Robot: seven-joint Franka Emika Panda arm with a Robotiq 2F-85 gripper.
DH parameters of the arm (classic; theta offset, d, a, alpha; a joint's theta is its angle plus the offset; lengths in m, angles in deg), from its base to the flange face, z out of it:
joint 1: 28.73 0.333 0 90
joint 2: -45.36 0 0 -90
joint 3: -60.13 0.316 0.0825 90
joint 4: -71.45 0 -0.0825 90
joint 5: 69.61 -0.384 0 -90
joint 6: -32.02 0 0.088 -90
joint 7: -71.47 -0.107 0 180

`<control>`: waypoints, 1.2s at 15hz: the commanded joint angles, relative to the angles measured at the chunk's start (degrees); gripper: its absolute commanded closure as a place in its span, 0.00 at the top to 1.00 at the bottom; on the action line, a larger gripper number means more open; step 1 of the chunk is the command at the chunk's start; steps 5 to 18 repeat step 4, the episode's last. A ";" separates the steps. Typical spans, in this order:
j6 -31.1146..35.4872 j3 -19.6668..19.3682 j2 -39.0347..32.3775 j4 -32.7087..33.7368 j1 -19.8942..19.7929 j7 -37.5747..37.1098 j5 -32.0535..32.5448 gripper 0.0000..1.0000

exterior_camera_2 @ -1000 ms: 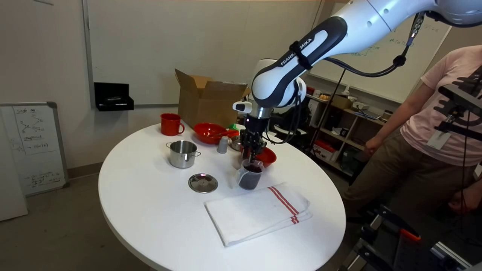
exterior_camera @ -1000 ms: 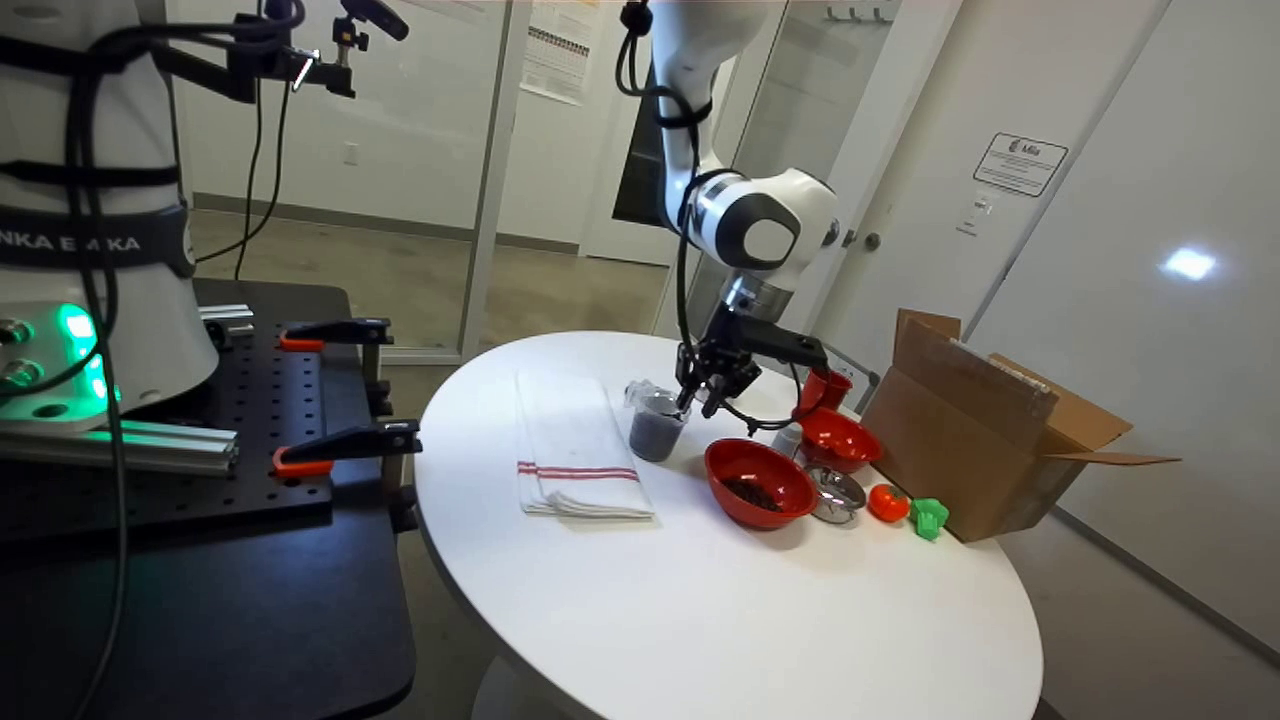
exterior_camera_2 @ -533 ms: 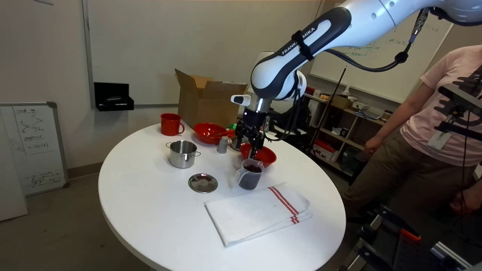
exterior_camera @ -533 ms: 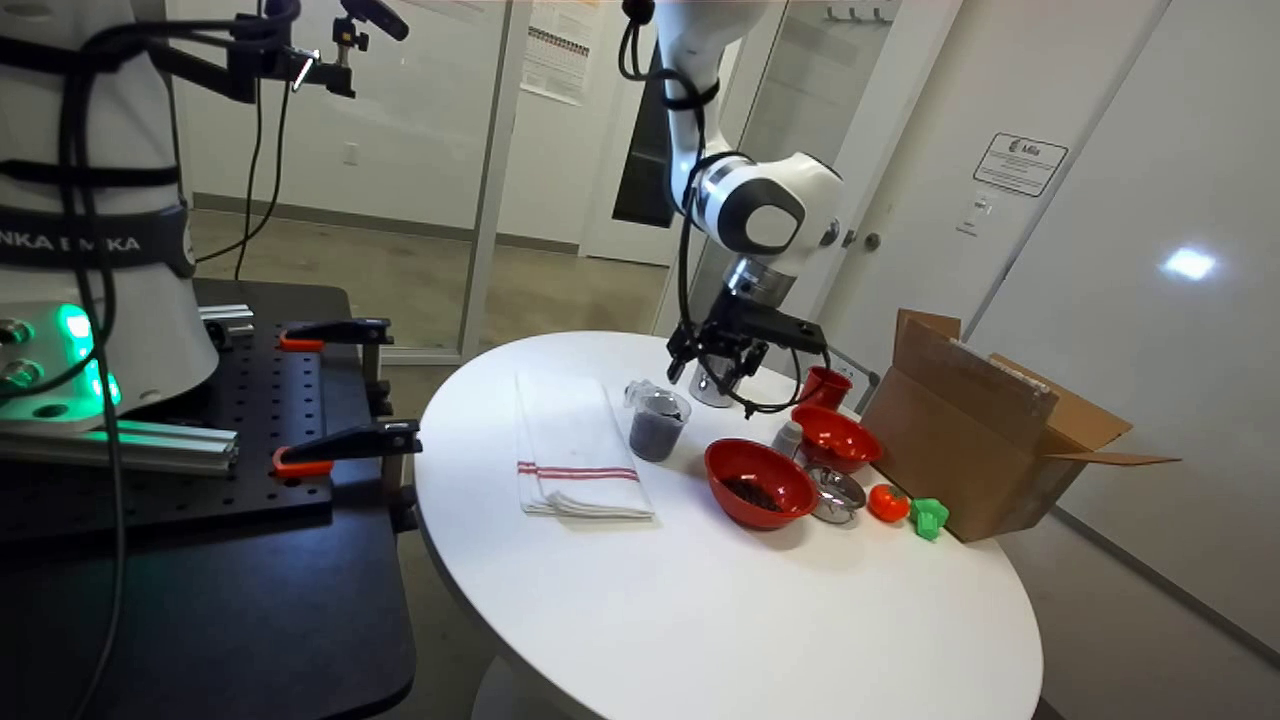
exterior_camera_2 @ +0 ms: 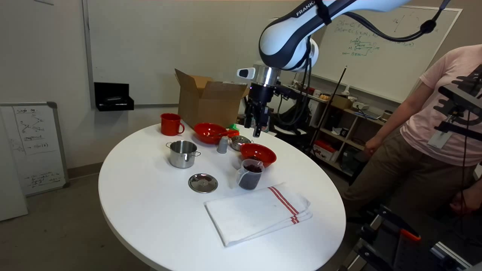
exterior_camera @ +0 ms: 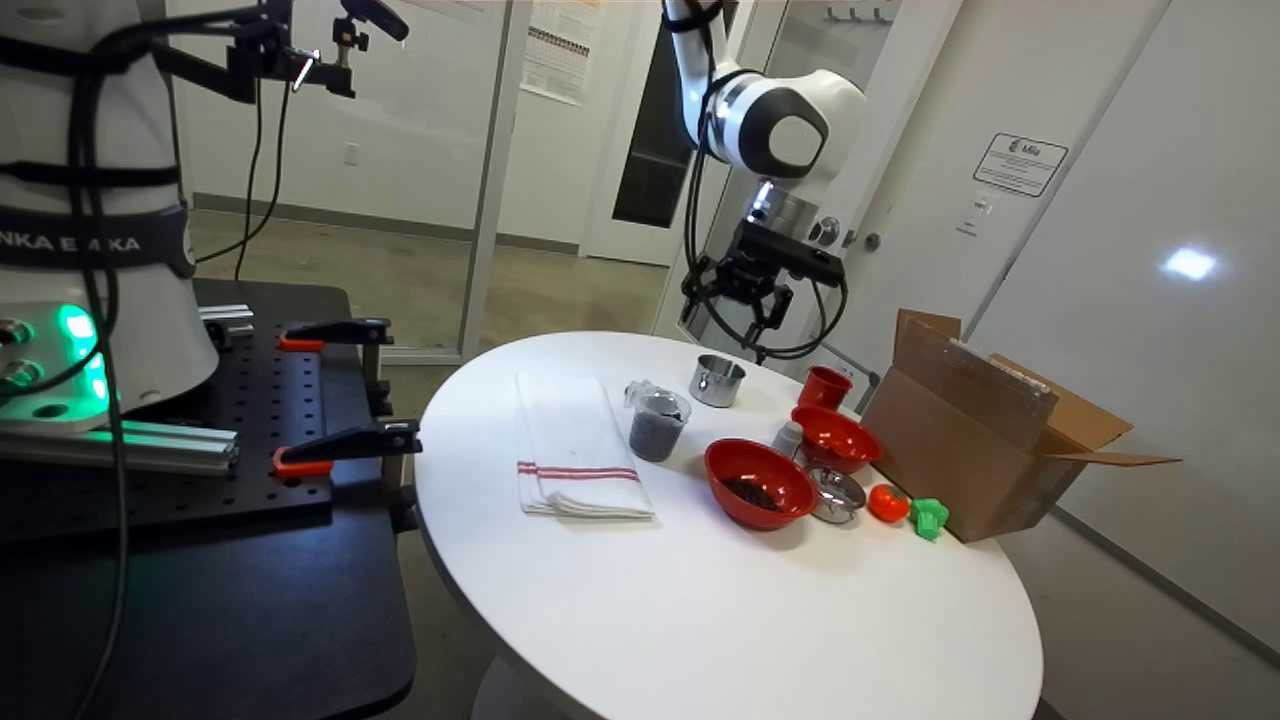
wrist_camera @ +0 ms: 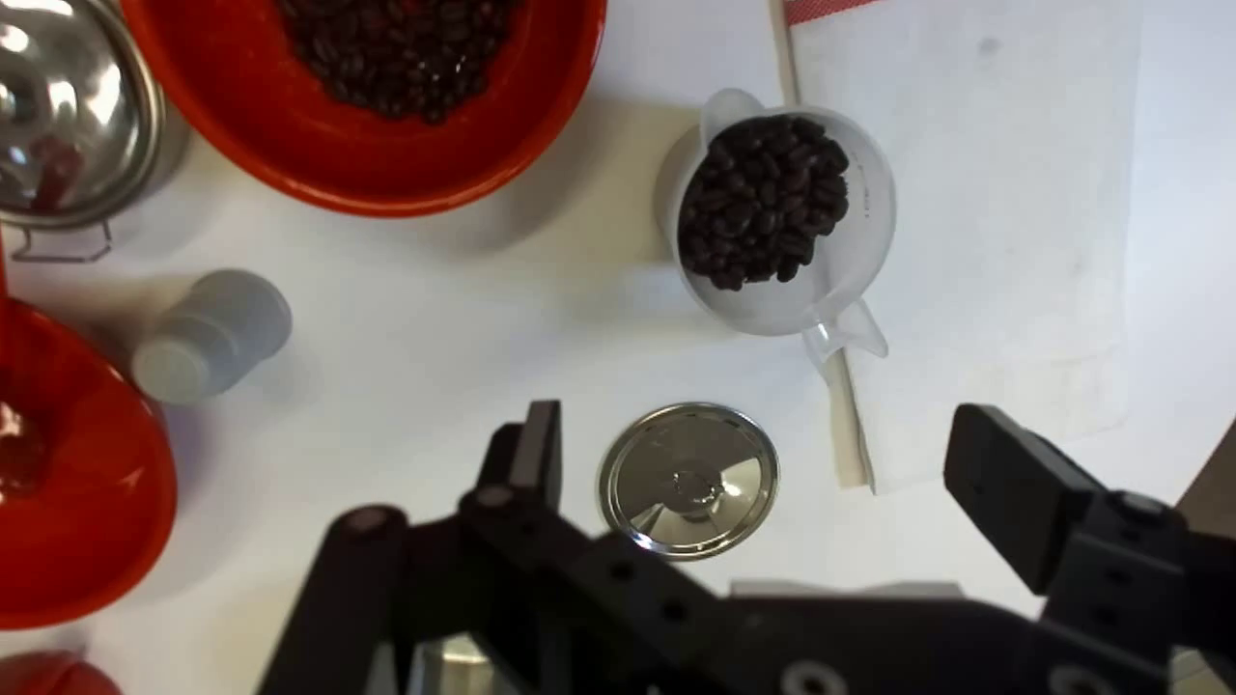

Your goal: Move the cup slightly down on the table

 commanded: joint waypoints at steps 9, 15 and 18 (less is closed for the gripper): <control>-2.51 -0.91 2.40 -1.22 0.85 -8.15 0.50 1.00; -2.51 -0.91 2.40 -1.22 0.85 -8.15 0.50 1.00; -2.51 -0.91 2.40 -1.22 0.85 -8.15 0.50 1.00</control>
